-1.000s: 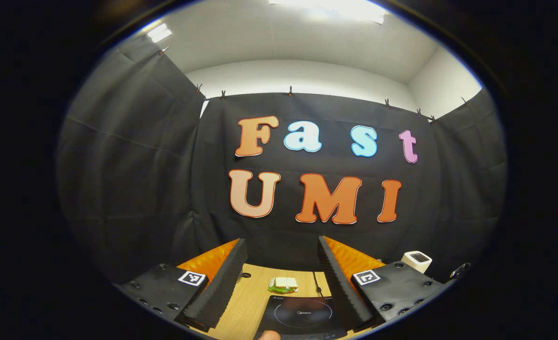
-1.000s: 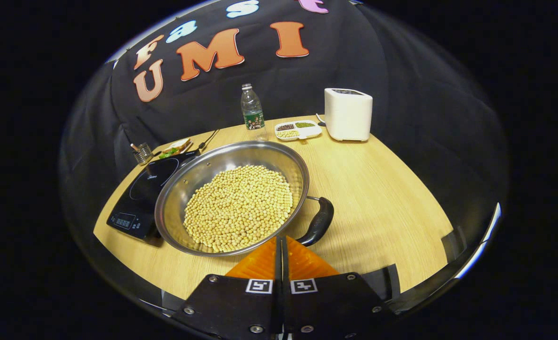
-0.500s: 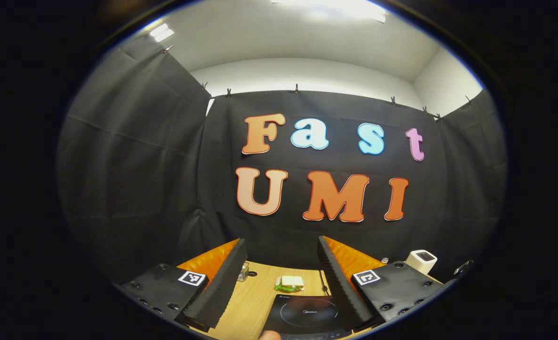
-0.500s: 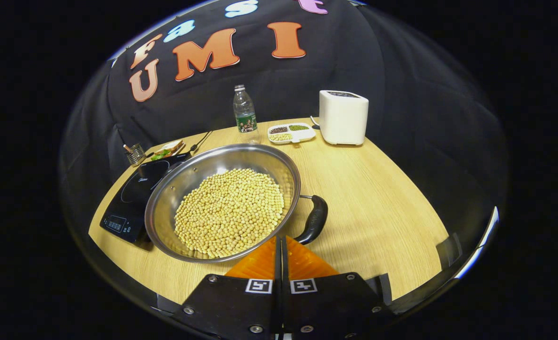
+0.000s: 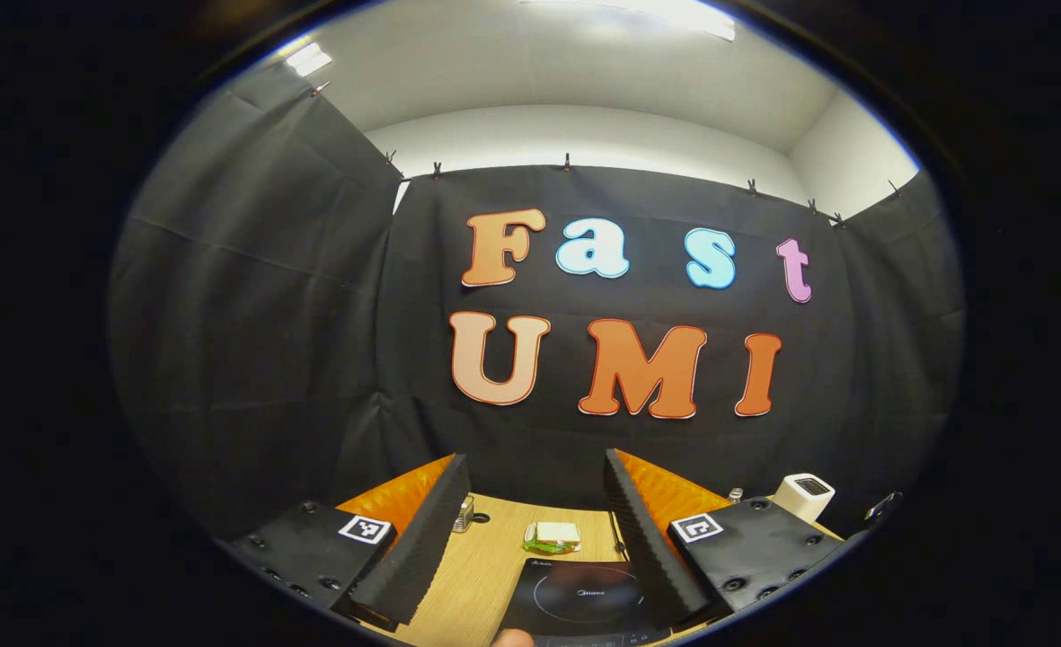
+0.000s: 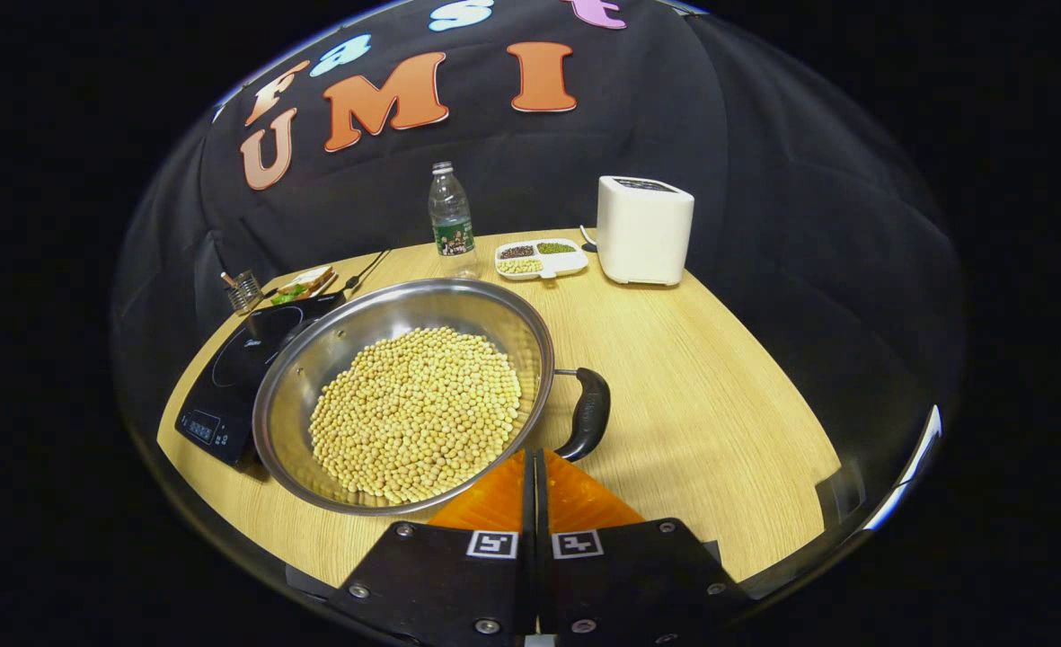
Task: First push the handle of the pot to place it horizontally, then grasp the pot with both hands and set it on the induction cooktop.
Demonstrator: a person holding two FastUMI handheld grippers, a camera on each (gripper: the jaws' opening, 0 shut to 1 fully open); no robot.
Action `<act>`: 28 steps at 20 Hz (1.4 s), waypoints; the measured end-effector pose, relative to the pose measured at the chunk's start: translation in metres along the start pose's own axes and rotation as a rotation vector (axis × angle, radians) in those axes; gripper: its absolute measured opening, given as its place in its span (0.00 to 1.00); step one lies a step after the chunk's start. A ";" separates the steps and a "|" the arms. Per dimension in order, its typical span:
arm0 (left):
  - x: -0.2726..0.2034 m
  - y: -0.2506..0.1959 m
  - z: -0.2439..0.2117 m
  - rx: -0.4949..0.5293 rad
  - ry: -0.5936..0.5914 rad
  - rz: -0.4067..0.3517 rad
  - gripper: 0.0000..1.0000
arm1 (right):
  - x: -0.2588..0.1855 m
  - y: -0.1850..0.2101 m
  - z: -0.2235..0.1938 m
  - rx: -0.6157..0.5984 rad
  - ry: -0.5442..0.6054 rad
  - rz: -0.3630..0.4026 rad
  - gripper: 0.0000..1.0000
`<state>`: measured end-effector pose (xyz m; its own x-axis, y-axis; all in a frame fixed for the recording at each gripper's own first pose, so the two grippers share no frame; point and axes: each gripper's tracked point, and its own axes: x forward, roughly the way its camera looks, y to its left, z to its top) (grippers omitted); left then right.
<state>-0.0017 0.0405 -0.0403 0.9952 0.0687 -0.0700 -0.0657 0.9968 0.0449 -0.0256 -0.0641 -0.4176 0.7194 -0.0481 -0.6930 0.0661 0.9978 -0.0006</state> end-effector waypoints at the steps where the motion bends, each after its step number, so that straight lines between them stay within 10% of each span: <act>1: 0.002 0.000 -0.002 0.002 0.003 0.002 0.97 | 0.001 -0.001 0.001 0.000 -0.001 -0.002 0.00; 28: 0.024 -0.027 -0.013 0.017 0.035 -0.022 0.98 | 0.031 -0.025 0.024 0.012 0.020 0.016 0.00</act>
<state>0.0233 0.0153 -0.0562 0.9932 0.0487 -0.1056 -0.0425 0.9973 0.0602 0.0120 -0.0912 -0.4217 0.7065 -0.0311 -0.7071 0.0628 0.9978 0.0188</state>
